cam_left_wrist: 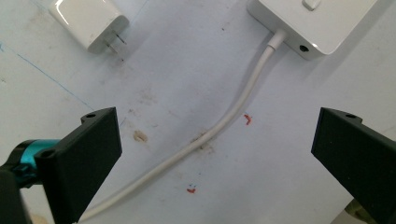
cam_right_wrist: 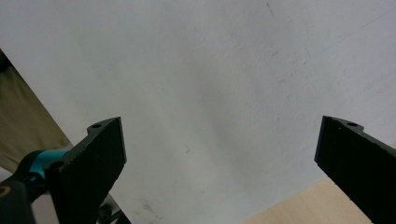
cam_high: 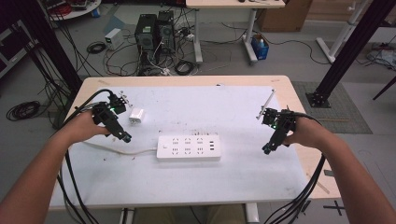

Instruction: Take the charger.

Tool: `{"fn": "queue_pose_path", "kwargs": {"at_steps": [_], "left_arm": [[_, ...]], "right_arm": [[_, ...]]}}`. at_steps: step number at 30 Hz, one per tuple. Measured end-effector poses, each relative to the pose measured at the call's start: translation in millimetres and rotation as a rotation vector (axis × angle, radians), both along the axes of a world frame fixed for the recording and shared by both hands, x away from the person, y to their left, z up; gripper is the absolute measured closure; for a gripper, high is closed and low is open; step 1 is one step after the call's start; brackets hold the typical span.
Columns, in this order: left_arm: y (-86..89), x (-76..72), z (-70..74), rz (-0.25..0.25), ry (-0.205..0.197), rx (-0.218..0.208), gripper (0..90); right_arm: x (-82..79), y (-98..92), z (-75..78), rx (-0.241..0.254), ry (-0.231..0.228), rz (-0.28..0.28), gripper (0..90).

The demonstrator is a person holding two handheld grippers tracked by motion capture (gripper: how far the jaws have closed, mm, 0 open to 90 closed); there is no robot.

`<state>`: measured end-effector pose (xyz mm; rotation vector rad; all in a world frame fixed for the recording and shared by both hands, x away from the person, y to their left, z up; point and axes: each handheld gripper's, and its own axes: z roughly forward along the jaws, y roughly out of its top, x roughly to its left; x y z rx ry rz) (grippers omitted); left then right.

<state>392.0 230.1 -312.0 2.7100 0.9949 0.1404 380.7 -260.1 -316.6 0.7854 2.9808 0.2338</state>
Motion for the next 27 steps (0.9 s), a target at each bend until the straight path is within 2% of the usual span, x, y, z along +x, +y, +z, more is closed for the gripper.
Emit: {"fn": "queue_pose_path", "kwargs": {"at_steps": [9, 15, 20, 21, 23, 24, 27], "left_arm": [[-0.3, 2.7, 2.6, 0.053, -0.003, -0.029, 1.6], [2.7, 7.5, 4.3, 0.113, -0.005, -0.036, 1.6], [8.9, 19.8, 9.3, 0.285, -0.054, -0.095, 1.6], [10.2, 22.7, 9.9, 0.307, -0.061, -0.100, 1.6], [10.2, 22.7, 9.9, 0.307, -0.061, -0.100, 1.6], [9.9, 29.4, 9.4, 0.326, -0.085, -0.092, 1.6], [8.5, 37.4, 5.6, 0.378, -0.091, -0.101, 1.6]], "right_arm": [[-1.5, 0.2, 1.0, 0.000, -0.015, -0.003, 1.3], [-1.7, 3.1, -0.6, -0.003, -0.020, -0.007, 1.3], [1.5, 5.7, -0.1, 0.011, -0.038, 0.000, 1.3], [1.6, 6.2, -0.3, 0.010, -0.038, -0.006, 1.3], [1.8, 6.4, -0.6, 0.011, -0.041, -0.005, 1.3], [2.1, 6.3, 0.0, 0.012, -0.046, -0.002, 1.3], [2.5, 5.2, 0.3, 0.018, -0.047, -0.008, 1.3]]}}
